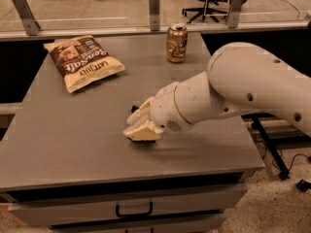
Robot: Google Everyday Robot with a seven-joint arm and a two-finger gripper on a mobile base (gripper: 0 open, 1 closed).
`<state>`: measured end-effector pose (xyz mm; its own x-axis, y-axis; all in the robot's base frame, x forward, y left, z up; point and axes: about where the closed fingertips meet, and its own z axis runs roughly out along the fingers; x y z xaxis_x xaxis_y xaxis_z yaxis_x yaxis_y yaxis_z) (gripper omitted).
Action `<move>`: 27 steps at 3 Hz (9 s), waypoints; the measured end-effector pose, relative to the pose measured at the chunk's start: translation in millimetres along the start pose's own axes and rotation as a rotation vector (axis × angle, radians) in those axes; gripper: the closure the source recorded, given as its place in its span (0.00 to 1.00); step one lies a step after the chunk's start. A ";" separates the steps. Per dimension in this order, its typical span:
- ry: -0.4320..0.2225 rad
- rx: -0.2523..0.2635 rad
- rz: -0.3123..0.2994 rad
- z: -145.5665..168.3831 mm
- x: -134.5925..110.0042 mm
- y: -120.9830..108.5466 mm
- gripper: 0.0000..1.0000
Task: Move rxbar blueberry near brown chip bag
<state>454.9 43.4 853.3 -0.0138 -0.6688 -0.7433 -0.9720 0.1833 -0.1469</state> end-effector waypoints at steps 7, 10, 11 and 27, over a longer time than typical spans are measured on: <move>-0.050 0.078 0.031 -10.3 -0.9 -15.6 0.12; -0.052 0.067 0.065 8.9 24.2 -23.7 0.17; -0.057 0.064 0.071 12.7 28.0 -27.6 0.41; -0.318 0.175 -0.286 -8.0 -67.6 -136.8 0.00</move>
Offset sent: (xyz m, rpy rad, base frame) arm 0.0070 -0.0152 0.0250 0.0152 -0.0402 -0.0505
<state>586.9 57.8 928.8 0.3481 -0.4611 -0.8162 -0.8717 0.1612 -0.4628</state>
